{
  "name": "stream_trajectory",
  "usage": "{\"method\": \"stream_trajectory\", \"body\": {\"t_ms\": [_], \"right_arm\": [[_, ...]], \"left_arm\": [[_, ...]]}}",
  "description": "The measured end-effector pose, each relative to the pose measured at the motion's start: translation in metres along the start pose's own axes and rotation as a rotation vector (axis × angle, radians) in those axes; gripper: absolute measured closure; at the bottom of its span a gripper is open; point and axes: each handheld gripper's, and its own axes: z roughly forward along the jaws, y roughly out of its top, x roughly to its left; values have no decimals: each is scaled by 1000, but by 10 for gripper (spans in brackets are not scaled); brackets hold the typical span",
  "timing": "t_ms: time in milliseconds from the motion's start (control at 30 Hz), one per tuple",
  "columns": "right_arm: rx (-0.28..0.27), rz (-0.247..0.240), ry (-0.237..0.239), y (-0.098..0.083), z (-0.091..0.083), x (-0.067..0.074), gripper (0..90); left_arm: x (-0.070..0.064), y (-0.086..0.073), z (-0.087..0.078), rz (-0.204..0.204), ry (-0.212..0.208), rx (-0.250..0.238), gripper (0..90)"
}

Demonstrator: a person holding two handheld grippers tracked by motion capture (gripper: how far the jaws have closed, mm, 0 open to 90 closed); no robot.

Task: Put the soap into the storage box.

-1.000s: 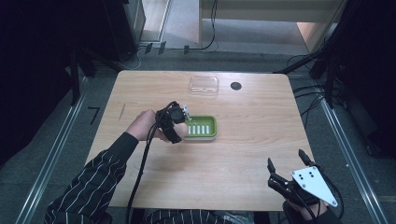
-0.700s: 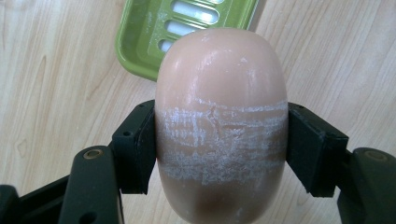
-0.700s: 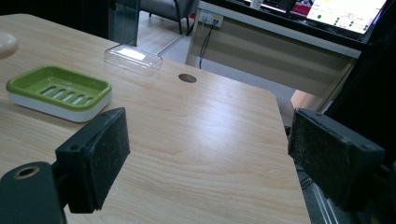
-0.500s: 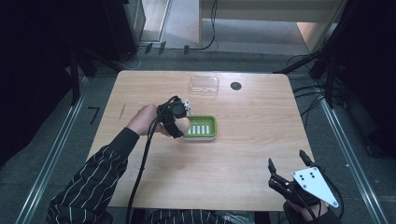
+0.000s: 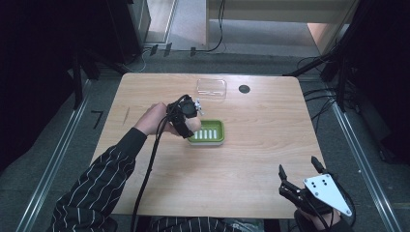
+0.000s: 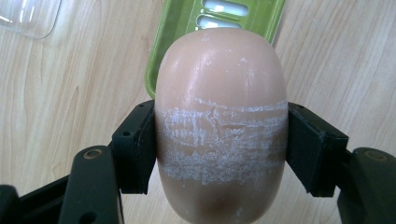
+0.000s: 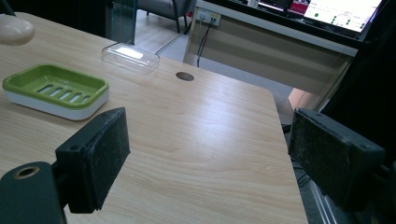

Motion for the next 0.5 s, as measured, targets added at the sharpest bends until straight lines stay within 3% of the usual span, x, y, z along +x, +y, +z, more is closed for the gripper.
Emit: {"method": "stream_trajectory", "body": {"t_ms": [500], "right_arm": [[8,4,-15,-2,-5,-2,134]], "left_arm": [[2,11,7,55,3,1,335]]}}
